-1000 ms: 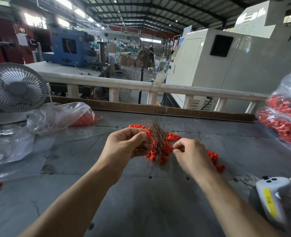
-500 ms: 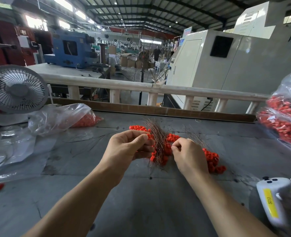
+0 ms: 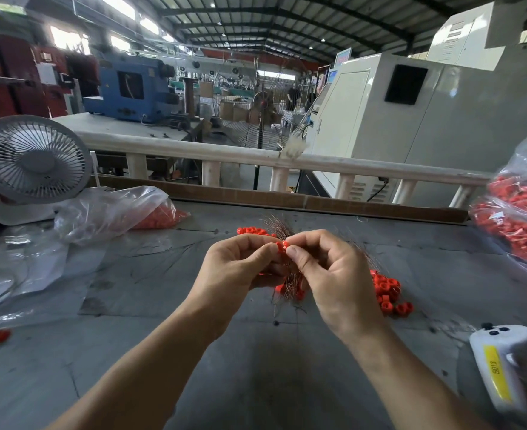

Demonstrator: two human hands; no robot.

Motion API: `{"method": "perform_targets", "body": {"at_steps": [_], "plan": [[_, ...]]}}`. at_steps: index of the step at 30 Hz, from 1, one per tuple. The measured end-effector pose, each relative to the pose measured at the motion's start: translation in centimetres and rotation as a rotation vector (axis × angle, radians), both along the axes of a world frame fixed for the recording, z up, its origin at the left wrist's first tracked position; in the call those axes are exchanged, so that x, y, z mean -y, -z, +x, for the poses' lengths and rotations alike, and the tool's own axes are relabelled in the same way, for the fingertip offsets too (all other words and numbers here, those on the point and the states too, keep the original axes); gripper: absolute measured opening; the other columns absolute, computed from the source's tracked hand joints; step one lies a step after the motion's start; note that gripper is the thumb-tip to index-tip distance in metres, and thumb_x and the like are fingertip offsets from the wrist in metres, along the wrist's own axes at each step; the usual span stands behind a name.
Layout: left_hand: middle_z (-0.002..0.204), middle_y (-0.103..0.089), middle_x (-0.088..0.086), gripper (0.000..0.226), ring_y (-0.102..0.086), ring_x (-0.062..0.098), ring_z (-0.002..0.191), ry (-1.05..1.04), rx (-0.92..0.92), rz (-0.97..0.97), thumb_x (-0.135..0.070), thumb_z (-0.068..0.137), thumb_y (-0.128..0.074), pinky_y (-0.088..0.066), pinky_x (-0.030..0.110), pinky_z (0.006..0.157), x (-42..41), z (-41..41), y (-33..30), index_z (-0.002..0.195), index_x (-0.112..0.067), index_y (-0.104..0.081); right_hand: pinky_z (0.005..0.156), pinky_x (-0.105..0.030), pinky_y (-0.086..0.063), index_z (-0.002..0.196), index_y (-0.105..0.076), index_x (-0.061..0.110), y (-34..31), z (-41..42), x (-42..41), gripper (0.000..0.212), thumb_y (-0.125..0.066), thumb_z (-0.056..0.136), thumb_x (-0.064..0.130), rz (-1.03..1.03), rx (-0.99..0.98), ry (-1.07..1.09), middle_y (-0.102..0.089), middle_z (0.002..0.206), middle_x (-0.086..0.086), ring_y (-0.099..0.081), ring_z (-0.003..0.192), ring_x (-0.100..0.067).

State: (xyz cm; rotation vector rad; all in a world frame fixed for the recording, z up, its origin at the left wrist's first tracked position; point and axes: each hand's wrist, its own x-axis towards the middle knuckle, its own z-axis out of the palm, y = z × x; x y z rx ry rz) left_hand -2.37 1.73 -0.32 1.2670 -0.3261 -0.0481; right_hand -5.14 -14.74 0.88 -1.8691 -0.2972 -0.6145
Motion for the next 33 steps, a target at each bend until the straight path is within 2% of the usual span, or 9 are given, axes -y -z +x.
{"method": "perform_targets", "body": {"at_steps": [6, 12, 17, 22, 25, 28, 30, 33], "plan": [[0.09, -0.075, 0.022, 0.016, -0.073, 0.029, 0.084, -0.021, 0.029, 0.042, -0.01, 0.097, -0.065, -0.062, 0.045, 0.085, 0.2, -0.2, -0.1, 0.106, 0.0, -0.074, 0.072, -0.017, -0.057, 0.094, -0.078, 0.024, -0.3, -0.3, -0.3, 0.01, -0.077, 0.092, 0.013, -0.053, 0.044, 0.038, -0.076, 0.085, 0.014, -0.073, 0.081, -0.004], [0.092, -0.075, 0.023, 0.015, -0.073, 0.03, 0.085, -0.047, 0.038, 0.053, -0.011, 0.096, -0.067, -0.062, 0.05, 0.088, 0.3, -0.4, -0.2, 0.105, -0.001, -0.074, 0.073, -0.011, -0.051, 0.092, -0.078, 0.022, -0.3, -0.3, -0.2, 0.013, -0.079, 0.089, 0.01, -0.131, 0.122, 0.061, -0.074, 0.087, 0.012, -0.071, 0.085, -0.003], [0.089, -0.075, 0.021, 0.014, -0.073, 0.027, 0.082, -0.041, 0.025, 0.046, -0.011, 0.096, -0.066, -0.062, 0.044, 0.084, 0.3, -0.2, 0.0, 0.102, -0.003, -0.076, 0.077, -0.022, -0.056, 0.093, -0.079, 0.017, -0.3, -0.1, 0.0, 0.009, -0.08, 0.089, 0.009, -0.26, 0.205, 0.081, -0.072, 0.09, 0.012, -0.07, 0.088, -0.009], [0.088, -0.072, 0.023, 0.018, -0.07, 0.027, 0.08, -0.035, -0.072, -0.04, -0.011, 0.096, -0.066, -0.062, 0.035, 0.076, 0.5, 0.0, 0.2, 0.103, 0.003, -0.073, 0.082, -0.026, -0.055, 0.101, -0.078, 0.017, -0.1, -0.1, -0.6, 0.015, -0.081, 0.087, 0.011, -0.412, 0.275, 0.159, -0.071, 0.098, 0.008, -0.067, 0.093, -0.007], [0.102, -0.07, 0.034, 0.021, -0.068, 0.031, 0.086, -0.029, -0.152, -0.085, -0.015, 0.096, -0.067, -0.061, 0.045, 0.088, 0.8, -0.2, 0.2, 0.106, 0.003, -0.074, 0.078, -0.028, -0.053, 0.101, -0.075, 0.021, 0.3, -0.1, -1.4, 0.014, -0.08, 0.088, 0.017, -0.457, 0.247, 0.237, -0.068, 0.098, 0.011, -0.064, 0.093, -0.009], [0.111, -0.066, 0.038, 0.024, -0.065, 0.035, 0.092, -0.015, -0.222, -0.124, -0.015, 0.097, -0.066, -0.054, 0.052, 0.098, 1.1, -0.5, 0.1, 0.109, 0.005, -0.072, 0.071, -0.03, -0.053, 0.095, -0.073, 0.023, 0.4, -0.2, -1.9, 0.01, -0.079, 0.088, 0.021, -0.521, 0.279, 0.345, -0.067, 0.093, 0.011, -0.064, 0.089, -0.013], [0.104, -0.067, 0.034, 0.026, -0.064, 0.034, 0.093, -0.007, -0.248, -0.144, -0.015, 0.098, -0.064, -0.056, 0.049, 0.096, 1.2, -0.5, 0.1, 0.113, 0.006, -0.071, 0.071, -0.03, -0.052, 0.094, -0.074, 0.023, 0.5, -0.2, -2.1, 0.007, -0.078, 0.089, 0.022, -0.553, 0.315, 0.376, -0.069, 0.092, 0.01, -0.064, 0.088, -0.015], [0.095, -0.064, 0.021, 0.031, -0.063, 0.03, 0.087, 0.01, -0.294, -0.206, -0.015, 0.097, -0.064, -0.06, 0.038, 0.082, 1.2, -0.5, 0.3, 0.116, 0.009, -0.067, 0.072, -0.03, -0.054, 0.092, -0.075, 0.02, 0.6, 0.0, -2.2, 0.005, -0.078, 0.088, 0.018, -0.583, 0.359, 0.397, -0.071, 0.091, 0.007, -0.066, 0.087, -0.017]]}}
